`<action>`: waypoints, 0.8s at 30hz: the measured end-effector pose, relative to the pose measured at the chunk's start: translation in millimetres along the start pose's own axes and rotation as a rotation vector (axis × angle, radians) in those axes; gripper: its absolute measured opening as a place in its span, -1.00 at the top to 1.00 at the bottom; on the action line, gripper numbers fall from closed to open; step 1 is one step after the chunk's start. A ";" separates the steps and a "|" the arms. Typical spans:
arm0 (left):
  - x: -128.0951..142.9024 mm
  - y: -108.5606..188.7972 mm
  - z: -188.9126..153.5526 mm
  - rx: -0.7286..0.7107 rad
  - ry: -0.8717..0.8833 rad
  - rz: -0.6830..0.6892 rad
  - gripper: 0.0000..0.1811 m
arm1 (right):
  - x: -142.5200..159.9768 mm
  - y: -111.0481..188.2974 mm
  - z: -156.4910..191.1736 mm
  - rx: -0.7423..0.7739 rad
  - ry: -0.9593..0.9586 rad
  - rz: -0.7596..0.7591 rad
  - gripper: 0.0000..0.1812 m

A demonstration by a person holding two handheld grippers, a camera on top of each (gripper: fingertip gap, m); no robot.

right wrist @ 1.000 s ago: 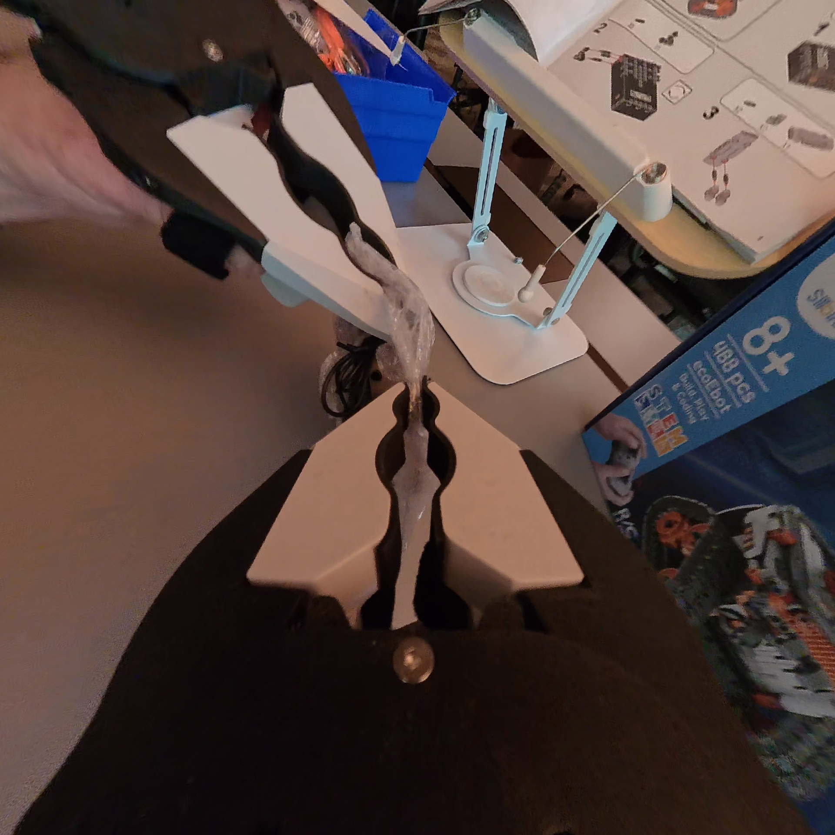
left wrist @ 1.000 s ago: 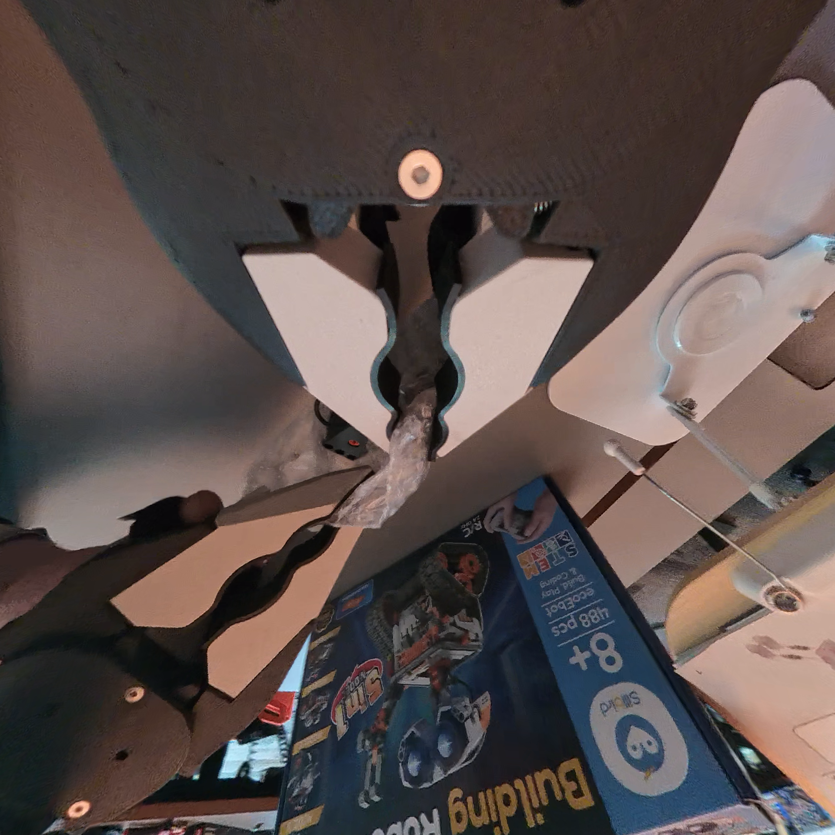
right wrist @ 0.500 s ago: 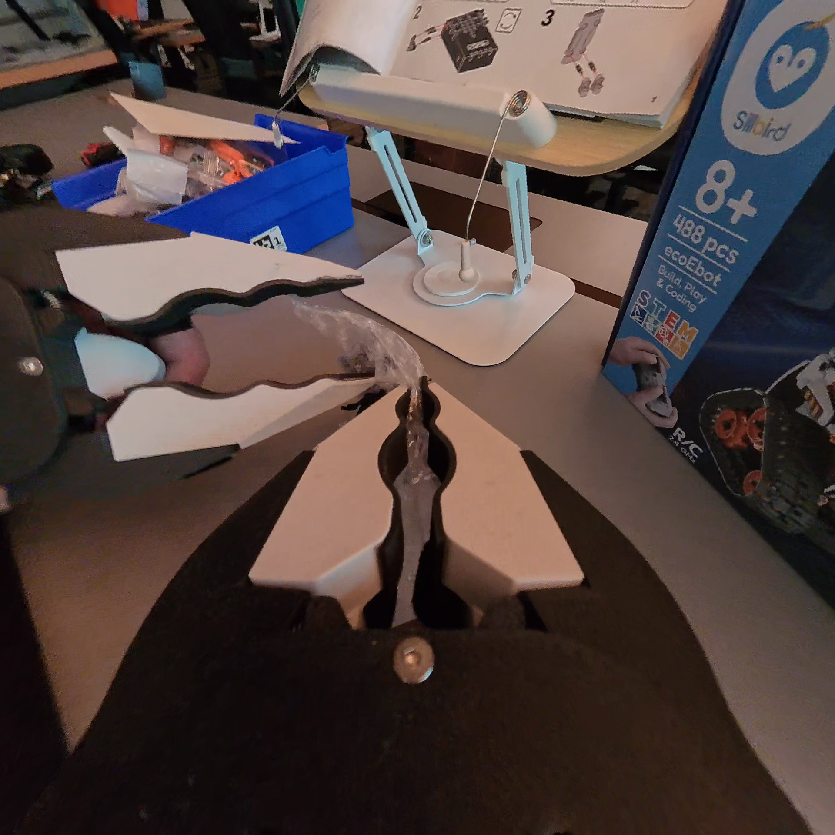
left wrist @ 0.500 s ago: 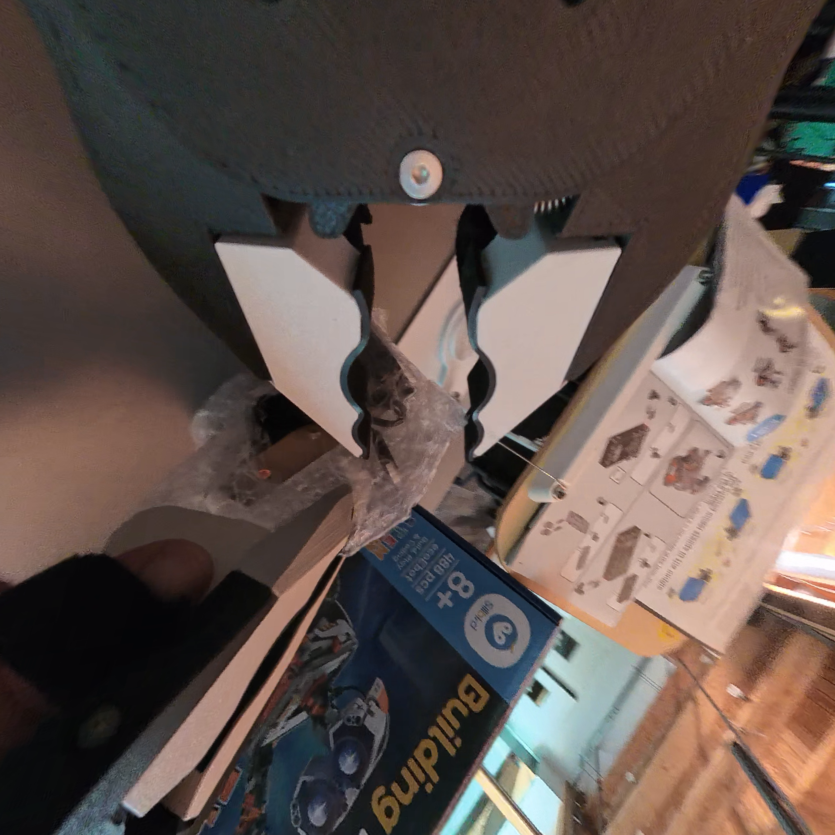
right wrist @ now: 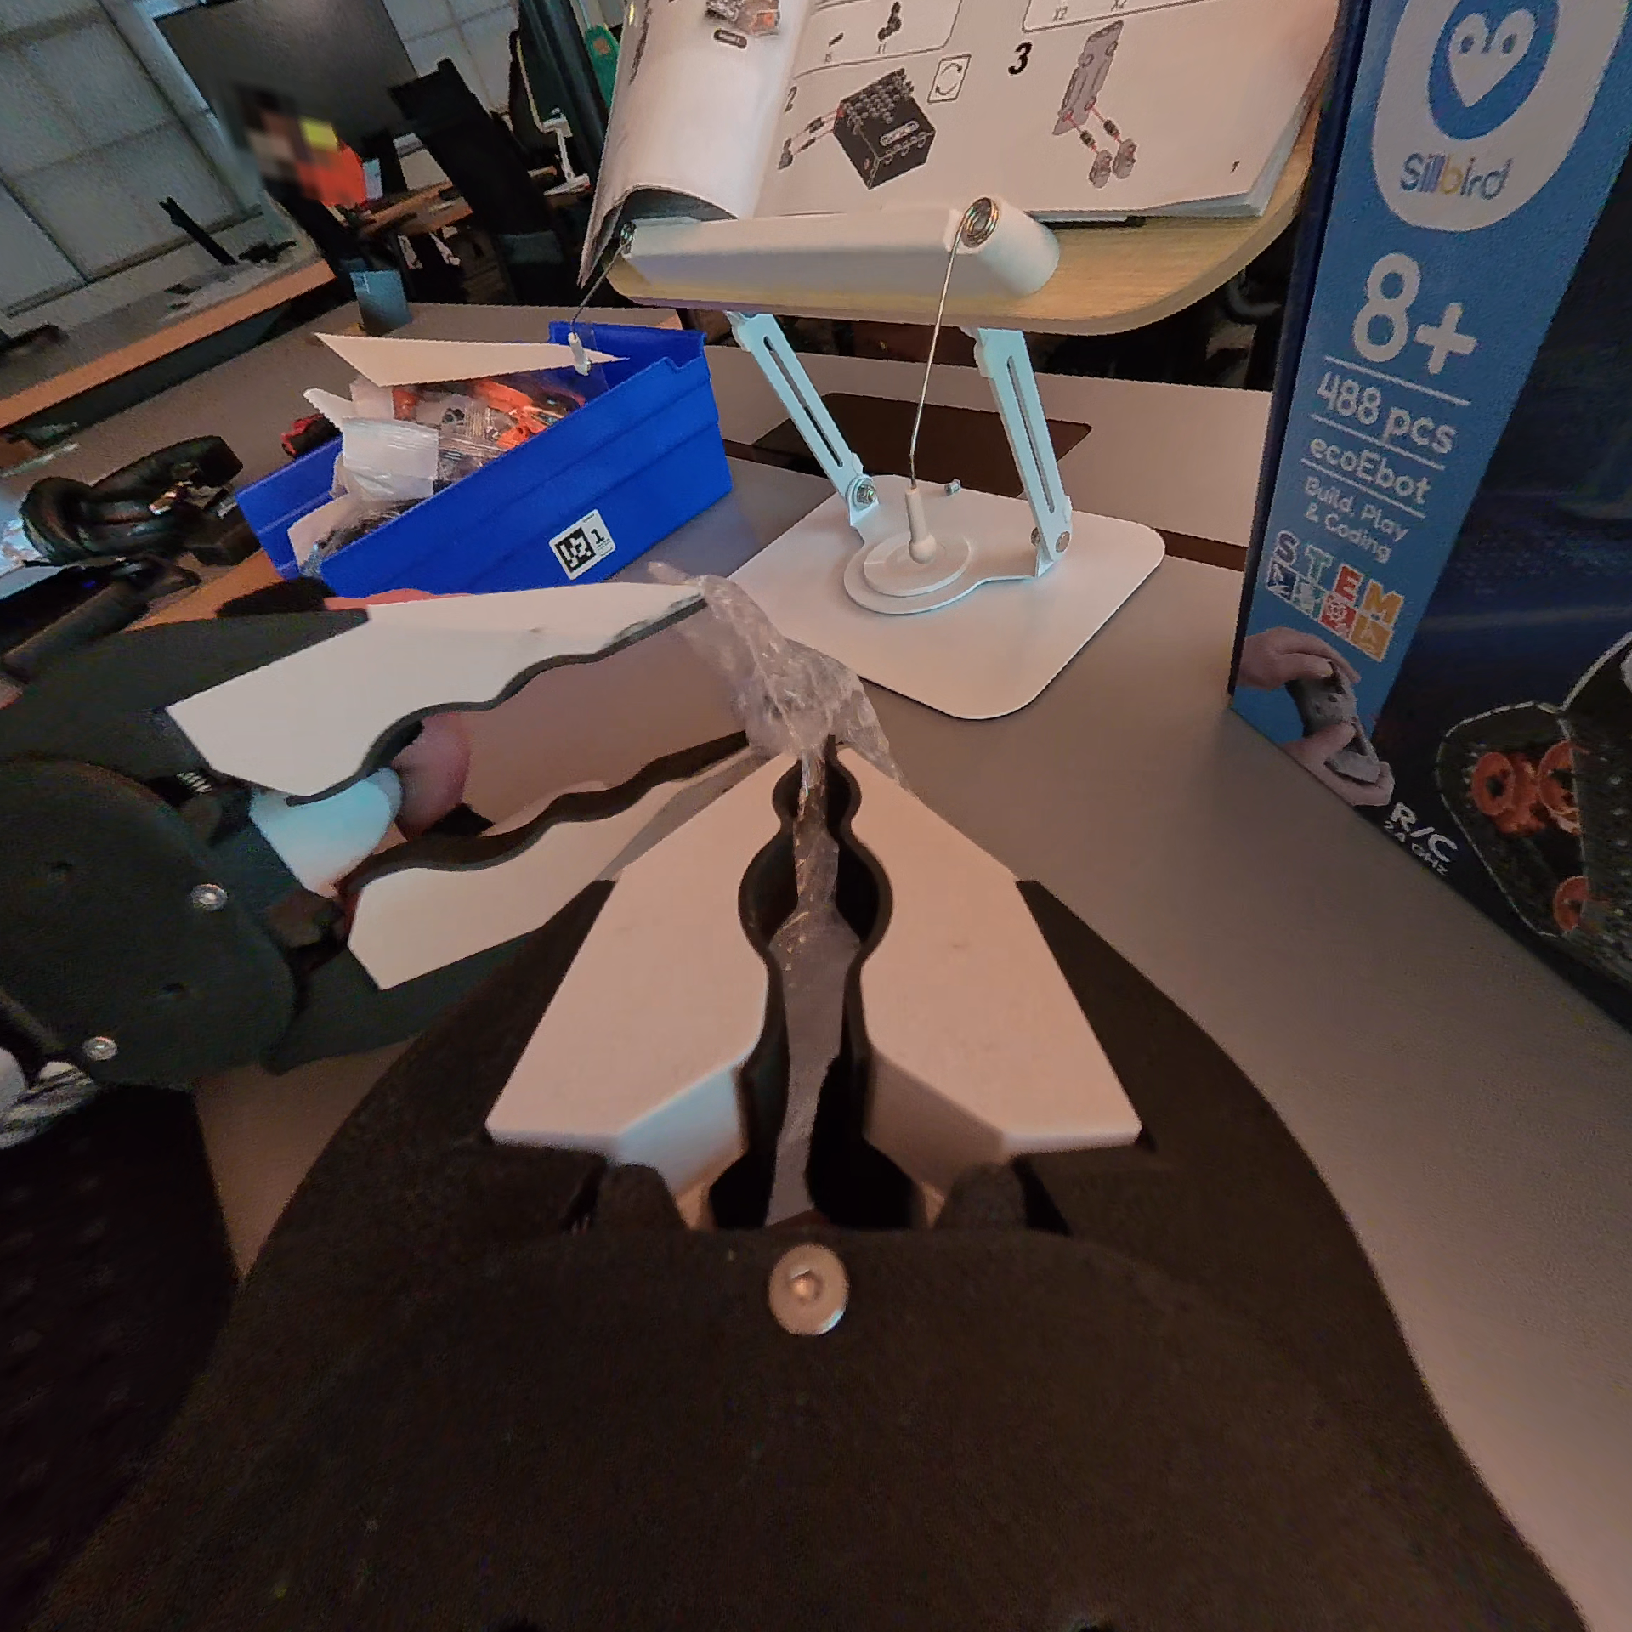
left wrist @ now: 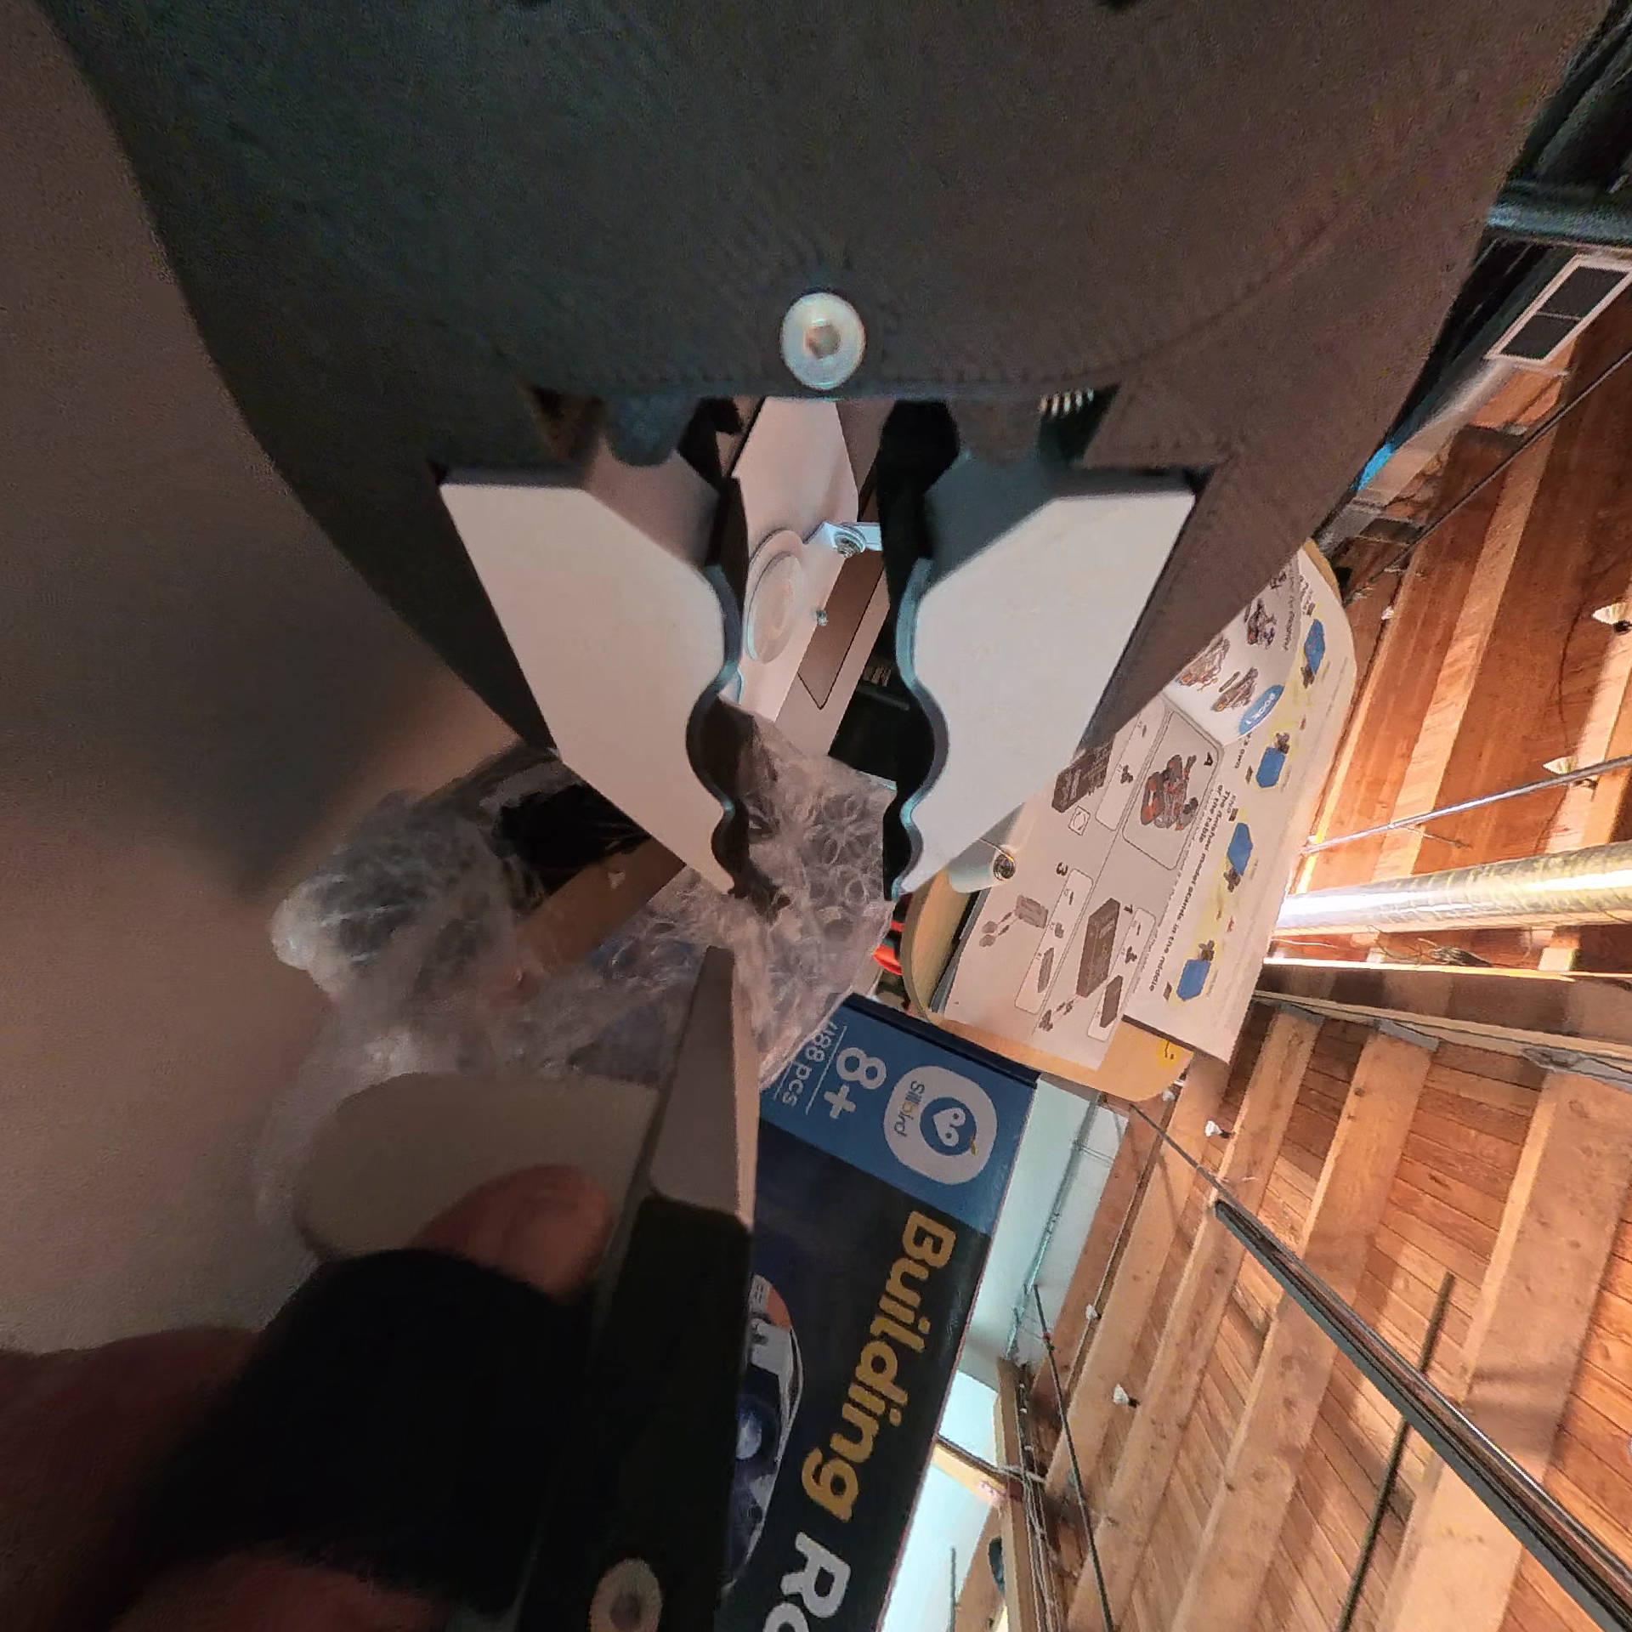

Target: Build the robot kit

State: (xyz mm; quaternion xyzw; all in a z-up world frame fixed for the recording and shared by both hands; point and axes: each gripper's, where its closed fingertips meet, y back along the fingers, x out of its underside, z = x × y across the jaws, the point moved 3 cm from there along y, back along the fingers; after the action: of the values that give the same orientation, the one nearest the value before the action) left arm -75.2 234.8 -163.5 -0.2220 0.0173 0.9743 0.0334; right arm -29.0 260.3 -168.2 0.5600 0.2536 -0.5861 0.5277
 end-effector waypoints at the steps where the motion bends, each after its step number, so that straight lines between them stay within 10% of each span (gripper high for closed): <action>1: 0.7 -1.1 -1.8 0.003 -0.007 0.004 0.69 | 0.8 -0.5 0.6 -0.003 -0.003 0.003 1.00; 10: -0.9 -1.0 -14.3 0.132 0.047 -0.048 0.40 | -0.5 0.3 0.6 -0.032 -0.038 -0.008 1.00; 24: -5.0 5.7 5.5 0.141 0.122 -0.101 1.00 | 0.4 2.3 0.4 -0.041 0.026 0.000 1.00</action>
State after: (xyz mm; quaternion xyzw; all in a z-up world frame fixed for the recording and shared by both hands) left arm -73.5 229.2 -156.3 -0.2786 0.0767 0.9524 0.0971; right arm -27.0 259.1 -167.8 0.5566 0.2725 -0.5734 0.5359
